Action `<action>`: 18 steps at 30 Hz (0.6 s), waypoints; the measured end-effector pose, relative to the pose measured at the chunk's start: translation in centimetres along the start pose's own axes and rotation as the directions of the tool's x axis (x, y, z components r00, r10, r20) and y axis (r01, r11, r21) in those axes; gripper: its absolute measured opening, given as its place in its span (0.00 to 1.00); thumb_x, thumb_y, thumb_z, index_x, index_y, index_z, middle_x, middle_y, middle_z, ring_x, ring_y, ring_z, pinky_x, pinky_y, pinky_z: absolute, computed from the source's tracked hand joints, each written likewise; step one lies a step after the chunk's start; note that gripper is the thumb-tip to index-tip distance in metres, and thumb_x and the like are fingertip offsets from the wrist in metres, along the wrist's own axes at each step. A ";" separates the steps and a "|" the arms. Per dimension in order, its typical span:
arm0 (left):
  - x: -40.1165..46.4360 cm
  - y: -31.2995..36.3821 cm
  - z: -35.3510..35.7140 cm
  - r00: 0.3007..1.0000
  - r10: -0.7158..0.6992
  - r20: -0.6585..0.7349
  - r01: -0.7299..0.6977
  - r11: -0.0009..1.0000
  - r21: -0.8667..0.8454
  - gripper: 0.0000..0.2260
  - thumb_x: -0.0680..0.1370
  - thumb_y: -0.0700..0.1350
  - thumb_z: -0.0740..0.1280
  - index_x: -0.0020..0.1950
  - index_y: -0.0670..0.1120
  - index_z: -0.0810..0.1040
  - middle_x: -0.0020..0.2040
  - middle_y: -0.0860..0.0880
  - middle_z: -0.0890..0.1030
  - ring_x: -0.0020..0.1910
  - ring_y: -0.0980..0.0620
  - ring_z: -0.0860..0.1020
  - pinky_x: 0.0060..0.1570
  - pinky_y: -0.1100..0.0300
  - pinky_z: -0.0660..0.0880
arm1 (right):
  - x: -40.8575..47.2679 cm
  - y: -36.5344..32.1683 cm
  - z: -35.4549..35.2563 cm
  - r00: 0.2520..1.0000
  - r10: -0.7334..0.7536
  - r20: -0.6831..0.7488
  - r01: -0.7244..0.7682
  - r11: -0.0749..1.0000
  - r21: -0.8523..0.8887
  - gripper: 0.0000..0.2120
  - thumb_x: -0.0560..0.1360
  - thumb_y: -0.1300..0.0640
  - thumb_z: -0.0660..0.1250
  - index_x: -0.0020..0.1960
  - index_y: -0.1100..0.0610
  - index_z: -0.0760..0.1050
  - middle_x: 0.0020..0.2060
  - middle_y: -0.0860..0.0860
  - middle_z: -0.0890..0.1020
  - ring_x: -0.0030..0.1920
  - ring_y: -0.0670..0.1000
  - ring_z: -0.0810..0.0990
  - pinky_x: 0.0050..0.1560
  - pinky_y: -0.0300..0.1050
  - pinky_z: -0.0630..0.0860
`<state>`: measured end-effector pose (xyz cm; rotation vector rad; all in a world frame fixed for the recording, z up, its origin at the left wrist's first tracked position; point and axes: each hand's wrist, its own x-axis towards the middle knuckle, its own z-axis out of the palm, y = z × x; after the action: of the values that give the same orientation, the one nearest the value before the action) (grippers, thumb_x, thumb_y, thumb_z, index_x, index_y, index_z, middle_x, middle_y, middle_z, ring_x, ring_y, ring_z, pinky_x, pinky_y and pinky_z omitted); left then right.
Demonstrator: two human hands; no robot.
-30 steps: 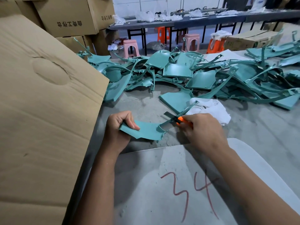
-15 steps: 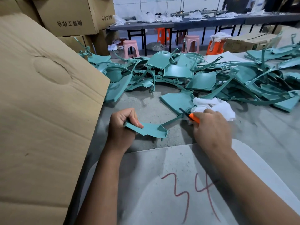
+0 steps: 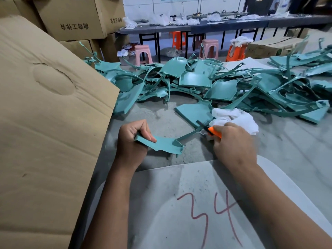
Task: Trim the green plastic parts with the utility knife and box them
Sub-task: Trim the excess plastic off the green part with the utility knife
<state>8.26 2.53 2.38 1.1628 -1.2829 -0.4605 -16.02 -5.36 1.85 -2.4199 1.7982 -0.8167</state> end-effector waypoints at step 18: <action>0.0 0.2 0.0 1.000 0.002 0.014 -0.002 1.000 -0.008 0.14 0.65 0.29 0.59 0.28 0.47 0.69 0.28 0.38 0.74 0.29 0.49 0.69 0.32 0.59 0.65 | -0.6 -0.7 -0.3 0.929 -0.349 0.120 0.322 0.926 0.199 0.10 0.77 0.46 0.65 0.53 0.43 0.84 0.37 0.42 0.75 0.41 0.48 0.75 0.37 0.47 0.70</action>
<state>8.21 2.65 2.58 1.1533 -1.2931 -0.4730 -15.69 -4.53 2.10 -2.6251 1.2181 -0.7455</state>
